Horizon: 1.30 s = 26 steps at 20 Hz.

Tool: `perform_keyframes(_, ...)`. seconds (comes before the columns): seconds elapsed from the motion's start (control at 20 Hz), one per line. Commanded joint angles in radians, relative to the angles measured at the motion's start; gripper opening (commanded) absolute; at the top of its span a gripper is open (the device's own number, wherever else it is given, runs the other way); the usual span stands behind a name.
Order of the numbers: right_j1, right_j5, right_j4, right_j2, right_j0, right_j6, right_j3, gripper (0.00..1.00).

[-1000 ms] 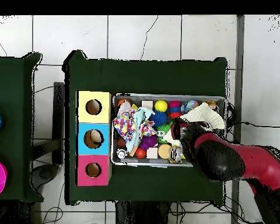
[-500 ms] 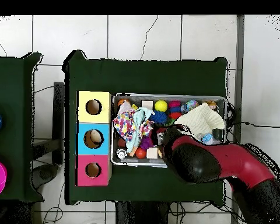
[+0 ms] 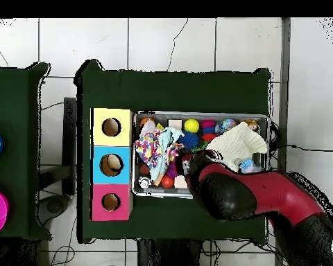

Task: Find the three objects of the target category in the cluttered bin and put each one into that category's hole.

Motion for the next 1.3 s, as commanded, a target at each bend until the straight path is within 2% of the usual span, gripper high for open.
perform_keyframes(0.05,-0.024,0.05,-0.019,-0.068,0.011,0.052,0.027,0.0)
perform_keyframes(0.45,-0.03,0.09,-0.045,-0.12,0.012,0.019,-0.011,0.0)
perform_keyframes(0.5,-0.031,0.09,-0.049,-0.128,0.013,0.011,-0.014,1.0)
perform_keyframes(0.8,-0.039,0.105,-0.095,-0.169,0.018,-0.011,-0.037,1.0)
perform_keyframes(0.9,-0.035,0.103,-0.107,-0.172,0.012,-0.022,-0.045,1.0)
perform_keyframes(1.0,-0.021,0.06,-0.131,-0.148,-0.009,-0.054,-0.064,1.0)
perform_keyframes(1.1,-0.012,0.082,-0.159,-0.179,-0.012,-0.059,-0.076,1.0)
perform_keyframes(1.3,0.016,0.058,-0.241,-0.228,-0.013,-0.061,-0.113,1.0)
